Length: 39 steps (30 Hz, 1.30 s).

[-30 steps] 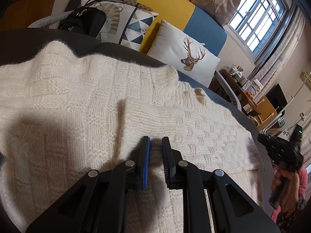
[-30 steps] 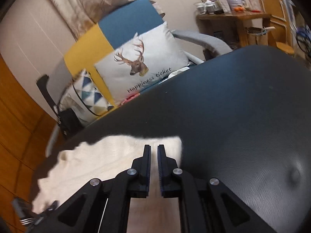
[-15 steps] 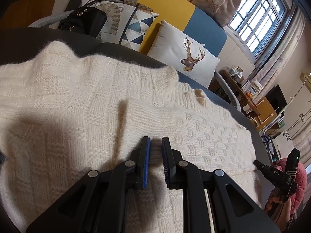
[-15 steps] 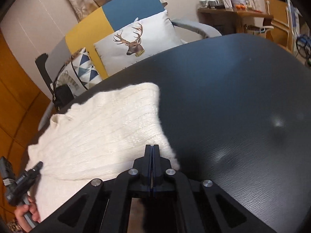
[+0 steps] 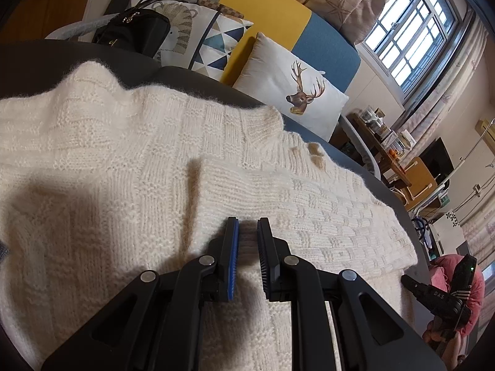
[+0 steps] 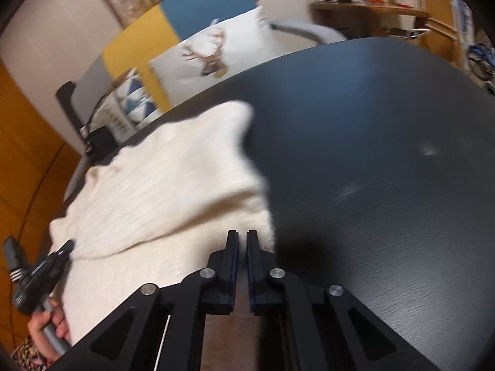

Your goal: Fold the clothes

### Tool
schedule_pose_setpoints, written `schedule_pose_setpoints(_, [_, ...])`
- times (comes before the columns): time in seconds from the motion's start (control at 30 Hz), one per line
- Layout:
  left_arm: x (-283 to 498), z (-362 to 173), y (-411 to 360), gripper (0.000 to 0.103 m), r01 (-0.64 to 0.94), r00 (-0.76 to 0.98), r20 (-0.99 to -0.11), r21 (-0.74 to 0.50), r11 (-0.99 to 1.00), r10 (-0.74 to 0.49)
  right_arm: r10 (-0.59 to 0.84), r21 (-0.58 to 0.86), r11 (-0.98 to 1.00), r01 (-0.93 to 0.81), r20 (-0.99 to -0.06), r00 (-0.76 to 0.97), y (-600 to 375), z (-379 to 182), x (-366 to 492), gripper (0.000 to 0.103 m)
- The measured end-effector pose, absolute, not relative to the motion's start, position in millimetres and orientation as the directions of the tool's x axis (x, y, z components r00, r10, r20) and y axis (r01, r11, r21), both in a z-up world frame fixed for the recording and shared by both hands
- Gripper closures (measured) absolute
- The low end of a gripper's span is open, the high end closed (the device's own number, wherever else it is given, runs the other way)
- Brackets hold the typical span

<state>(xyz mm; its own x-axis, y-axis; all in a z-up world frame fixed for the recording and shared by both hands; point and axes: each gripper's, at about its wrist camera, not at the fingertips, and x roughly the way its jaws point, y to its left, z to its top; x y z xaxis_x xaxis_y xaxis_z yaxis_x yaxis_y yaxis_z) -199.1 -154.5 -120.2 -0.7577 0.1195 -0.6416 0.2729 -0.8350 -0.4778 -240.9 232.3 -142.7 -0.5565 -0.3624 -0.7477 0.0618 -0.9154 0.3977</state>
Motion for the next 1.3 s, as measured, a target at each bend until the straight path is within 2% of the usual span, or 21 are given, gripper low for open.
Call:
schedule_pose_setpoints(0.13, [-198.7,-120.0,-154.2,0.088,0.273,-0.758,-0.642,-0.478,-0.835,0.119,-0.428,0.477,-0.877,0.053,-0.727,-0.537,242.8,-143.7,-240.3,0.103])
schedule_pose_setpoints(0.2, [-198.5,-119.8,-153.6,0.088,0.274,-0.758,-0.642,-0.478,-0.835,0.119,-0.455,0.517,-0.855,0.047,-0.703,-0.547,244.4,-136.4,-235.8,0.099])
schedule_pose_setpoints(0.27, [-199.1,-119.7,-153.9,0.088,0.274,-0.758,-0.642,-0.479,-0.834,0.12,-0.478,0.531,-0.844,0.076,-0.68,-0.555,240.5,-132.3,-230.0,0.095])
schedule_pose_setpoints(0.37, [-199.1,-119.8,-155.2,0.088,0.273,-0.758,-0.64,-0.485,-0.831,0.124,-0.508,0.534,-0.837,0.115,-0.683,-0.526,223.4,-135.6,-237.1,0.095])
schedule_pose_setpoints(0.43, [-198.7,-120.3,-155.9,0.088,0.271,-0.76,-0.637,-0.492,-0.828,0.13,-0.494,0.533,-0.842,0.078,-0.706,-0.507,226.9,-145.4,-240.8,0.101])
schedule_pose_setpoints(0.47, [-198.5,-120.5,-156.0,0.088,0.271,-0.76,-0.637,-0.492,-0.827,0.13,-0.482,0.535,-0.843,0.058,-0.702,-0.524,231.5,-142.8,-239.2,0.101])
schedule_pose_setpoints(0.5, [-198.4,-120.7,-156.0,0.088,0.27,-0.761,-0.636,-0.493,-0.827,0.13,-0.461,0.53,-0.847,0.036,-0.701,-0.544,235.4,-138.2,-237.8,0.097])
schedule_pose_setpoints(0.53, [-198.3,-120.9,-156.0,0.088,0.27,-0.761,-0.636,-0.493,-0.827,0.131,-0.454,0.53,-0.847,0.035,-0.689,-0.565,236.6,-132.0,-236.1,0.094])
schedule_pose_setpoints(0.7, [-198.5,-120.9,-154.4,0.088,0.272,-0.76,-0.637,-0.49,-0.828,0.127,-0.534,0.567,-0.808,0.158,-0.594,-0.602,216.6,-104.4,-245.3,0.094])
schedule_pose_setpoints(0.77, [-198.1,-120.4,-153.3,0.088,0.272,-0.761,-0.636,-0.494,-0.826,0.13,-0.515,0.532,-0.832,0.157,-0.635,-0.575,205.7,-111.6,-259.4,0.094])
schedule_pose_setpoints(0.87, [-198.5,-120.8,-153.8,0.088,0.27,-0.762,-0.634,-0.499,-0.824,0.134,-0.414,0.453,-0.889,0.072,-0.724,-0.551,208.7,-131.7,-275.1,0.094])
schedule_pose_setpoints(1.0, [-199.2,-121.7,-155.3,0.088,0.267,-0.764,-0.63,-0.505,-0.821,0.14,-0.432,0.505,-0.863,0.021,-0.715,-0.549,222.9,-130.8,-272.8,0.092])
schedule_pose_setpoints(1.03, [-199.5,-122.0,-155.8,0.088,0.266,-0.764,-0.629,-0.507,-0.82,0.141,-0.441,0.515,-0.857,0.023,-0.708,-0.552,223.2,-123.6,-270.7,0.087])
schedule_pose_setpoints(1.17, [-199.9,-122.8,-157.8,0.088,0.265,-0.766,-0.626,-0.513,-0.816,0.145,-0.501,0.543,-0.831,0.124,-0.63,-0.593,198.6,-93.5,-274.8,0.087])
schedule_pose_setpoints(1.3, [-199.2,-123.3,-158.7,0.088,0.263,-0.768,-0.623,-0.519,-0.813,0.15,-0.516,0.551,-0.827,0.116,-0.66,-0.546,160.7,-100.5,-314.5,0.087])
